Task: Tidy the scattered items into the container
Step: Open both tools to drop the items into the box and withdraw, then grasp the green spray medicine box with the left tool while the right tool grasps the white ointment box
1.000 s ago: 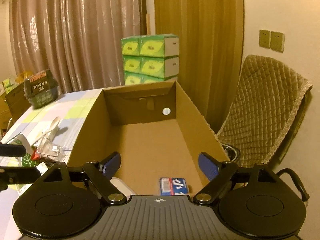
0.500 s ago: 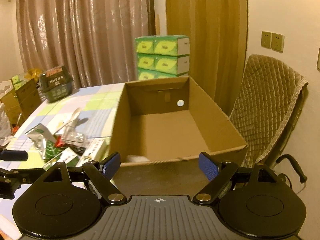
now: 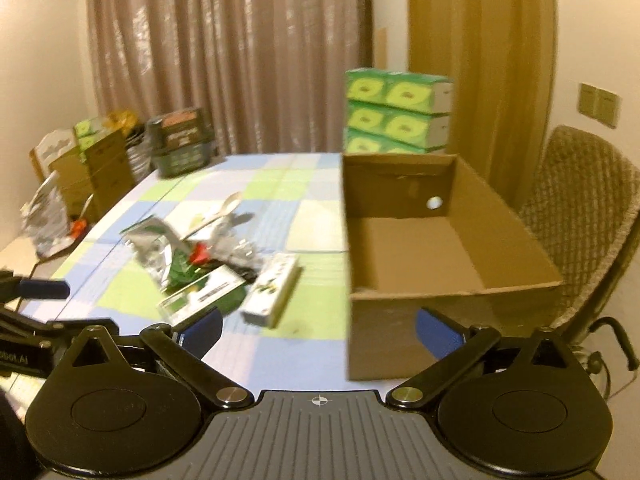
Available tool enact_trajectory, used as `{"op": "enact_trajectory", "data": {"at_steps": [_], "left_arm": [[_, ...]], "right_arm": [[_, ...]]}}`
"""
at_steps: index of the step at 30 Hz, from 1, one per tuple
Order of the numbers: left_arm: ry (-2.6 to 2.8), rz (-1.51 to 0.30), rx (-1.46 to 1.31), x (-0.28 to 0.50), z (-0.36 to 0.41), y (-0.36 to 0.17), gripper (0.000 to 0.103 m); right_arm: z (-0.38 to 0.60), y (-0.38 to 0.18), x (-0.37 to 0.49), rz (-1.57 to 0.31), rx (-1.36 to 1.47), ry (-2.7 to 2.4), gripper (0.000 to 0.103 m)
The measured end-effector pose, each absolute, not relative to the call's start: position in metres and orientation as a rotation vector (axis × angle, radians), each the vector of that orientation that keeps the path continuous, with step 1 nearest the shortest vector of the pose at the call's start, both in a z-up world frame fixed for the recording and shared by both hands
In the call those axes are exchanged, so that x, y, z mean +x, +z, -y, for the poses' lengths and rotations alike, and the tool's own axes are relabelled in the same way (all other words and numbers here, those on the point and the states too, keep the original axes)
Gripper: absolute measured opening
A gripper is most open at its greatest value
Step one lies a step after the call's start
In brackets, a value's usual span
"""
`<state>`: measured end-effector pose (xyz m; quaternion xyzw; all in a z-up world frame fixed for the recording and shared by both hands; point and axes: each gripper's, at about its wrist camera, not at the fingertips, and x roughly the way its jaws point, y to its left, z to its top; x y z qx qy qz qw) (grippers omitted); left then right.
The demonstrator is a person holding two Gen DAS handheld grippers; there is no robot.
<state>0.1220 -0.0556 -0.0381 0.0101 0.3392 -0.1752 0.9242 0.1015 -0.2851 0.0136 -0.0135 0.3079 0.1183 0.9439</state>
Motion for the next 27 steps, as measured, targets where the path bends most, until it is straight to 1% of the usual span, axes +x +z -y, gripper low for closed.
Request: {"op": "enact_trajectory", "data": {"at_steps": [7,14,24,27], "left_arm": [[-0.337,-0.720,0.054,0.122,0.029,-0.044,0.102],[-0.355,-0.745,0.138,0.143,0.020,-0.053,0.102],[-0.440,-0.836,0.245,0.196,0.022,-0.097,0.101],[-0.471,-0.849,0.259,0.212,0.027,-0.107,0.100]], "right_arm": [[0.260,-0.004,0.105,-0.690,-0.055,0.310,0.101],[0.246,-0.018,0.117,-0.734,-0.064,0.324,0.101],[0.232,-0.045,0.149,-0.787,-0.047,0.313,0.100],[0.230,-0.052,0.160,-0.801,-0.030,0.307,0.100]]}}
